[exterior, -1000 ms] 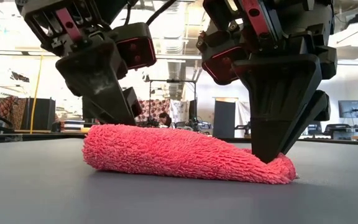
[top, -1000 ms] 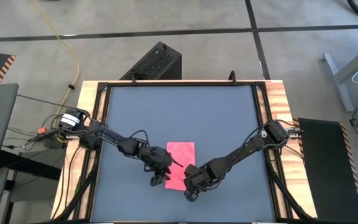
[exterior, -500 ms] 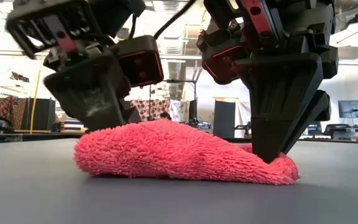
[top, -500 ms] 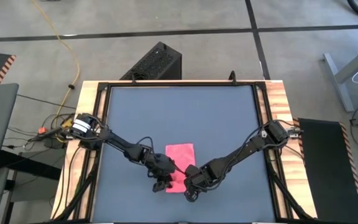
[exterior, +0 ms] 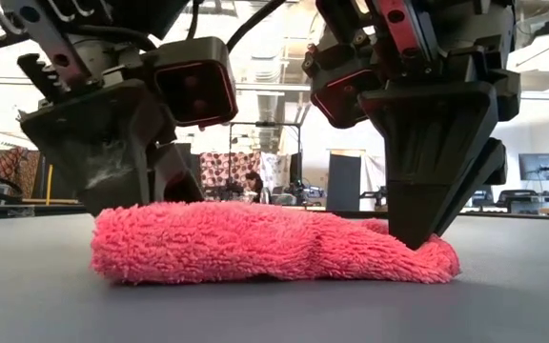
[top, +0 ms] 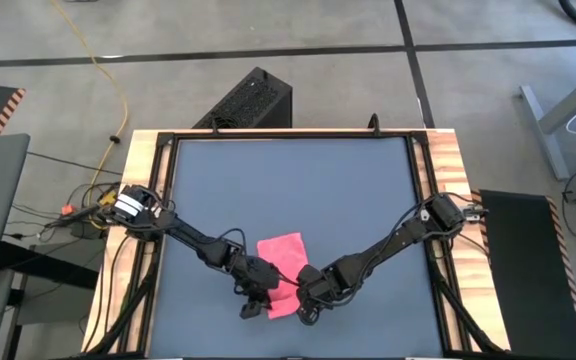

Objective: Roll towel
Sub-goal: Roll the pink towel

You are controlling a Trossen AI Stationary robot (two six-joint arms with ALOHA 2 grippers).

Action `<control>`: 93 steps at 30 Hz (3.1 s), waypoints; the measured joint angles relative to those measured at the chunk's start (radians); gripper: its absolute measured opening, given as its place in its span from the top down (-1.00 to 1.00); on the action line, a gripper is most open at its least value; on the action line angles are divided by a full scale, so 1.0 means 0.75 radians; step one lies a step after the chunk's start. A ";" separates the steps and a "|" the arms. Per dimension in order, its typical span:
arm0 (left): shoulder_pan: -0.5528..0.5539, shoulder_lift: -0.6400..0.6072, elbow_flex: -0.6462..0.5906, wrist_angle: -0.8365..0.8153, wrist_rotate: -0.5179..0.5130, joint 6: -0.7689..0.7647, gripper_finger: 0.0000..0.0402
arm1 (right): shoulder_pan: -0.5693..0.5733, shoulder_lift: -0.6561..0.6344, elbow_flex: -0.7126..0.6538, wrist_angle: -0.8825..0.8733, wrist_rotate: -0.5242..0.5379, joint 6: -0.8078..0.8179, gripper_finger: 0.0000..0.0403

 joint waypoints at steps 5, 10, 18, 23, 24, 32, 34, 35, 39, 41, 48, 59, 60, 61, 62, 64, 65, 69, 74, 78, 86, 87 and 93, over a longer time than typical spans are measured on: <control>-0.004 -0.001 0.002 0.116 0.041 -0.111 1.00 | -0.001 0.000 0.000 -0.001 0.000 0.001 0.72; -0.031 -0.003 0.002 0.178 0.045 -0.175 1.00 | -0.001 0.000 0.000 -0.001 -0.001 0.001 0.72; -0.071 -0.003 0.002 0.116 0.043 -0.233 1.00 | -0.001 0.000 0.000 0.003 0.001 0.002 0.72; -0.071 -0.004 0.002 0.048 0.041 -0.254 1.00 | -0.001 0.000 0.000 0.002 0.022 0.022 0.72; -0.071 -0.004 0.002 0.036 0.041 -0.259 1.00 | -0.001 0.000 0.000 0.002 0.023 0.022 0.72; -0.077 0.007 0.004 0.057 0.058 -0.265 1.00 | -0.001 0.000 0.000 0.010 0.045 0.040 0.72; -0.077 0.009 0.003 0.072 0.049 -0.270 1.00 | -0.001 0.000 0.000 0.019 0.064 0.047 0.72; -0.078 0.009 0.003 0.077 0.026 -0.276 1.00 | -0.001 0.000 0.000 0.026 0.067 0.046 0.72; -0.080 0.011 0.003 0.102 -0.124 -0.338 1.00 | -0.002 0.000 0.000 0.042 0.083 0.048 0.72; -0.072 0.011 0.002 0.125 -0.159 -0.350 1.00 | -0.003 0.000 0.000 0.044 0.087 0.050 0.72; -0.064 0.011 0.004 0.054 -0.148 -0.353 1.00 | -0.002 0.000 0.000 0.045 0.090 0.050 0.72; -0.073 0.011 0.004 0.034 -0.145 -0.349 1.00 | 0.001 0.000 0.000 0.040 0.122 0.072 0.71; -0.073 0.011 0.004 0.034 -0.145 -0.349 1.00 | 0.003 -0.002 0.000 0.040 0.132 0.072 0.70; -0.073 0.011 0.004 0.033 -0.145 -0.349 1.00 | 0.005 -0.005 0.000 0.039 0.140 0.073 0.68; -0.073 0.011 0.004 0.032 -0.145 -0.349 1.00 | 0.009 -0.011 0.000 0.039 0.152 0.072 0.66; -0.073 0.011 0.004 0.031 -0.145 -0.349 1.00 | 0.012 -0.031 0.000 0.035 0.191 0.073 0.60; -0.073 0.011 0.004 0.031 -0.145 -0.349 1.00 | 0.015 -0.045 0.000 0.030 0.207 0.073 0.56; -0.073 0.011 0.004 0.029 -0.145 -0.344 1.00 | 0.016 -0.085 0.000 -0.018 0.240 0.077 0.36; -0.073 0.011 0.004 0.026 -0.153 -0.345 1.00 | 0.040 -0.096 0.000 -0.034 0.240 0.075 0.16; -0.073 0.011 0.003 0.025 -0.155 -0.344 1.00 | 0.105 -0.096 0.000 0.033 0.271 -0.031 0.12; -0.073 0.011 0.003 0.026 -0.157 -0.350 1.00 | 0.248 -0.098 0.098 0.034 0.622 -0.447 0.26; -0.073 0.011 0.003 0.026 -0.157 -0.351 1.00 | 0.254 -0.097 0.100 0.043 0.640 -0.502 0.28; -0.073 0.011 0.002 0.028 -0.160 -0.353 1.00 | 0.250 -0.039 0.103 0.036 0.612 -0.673 0.35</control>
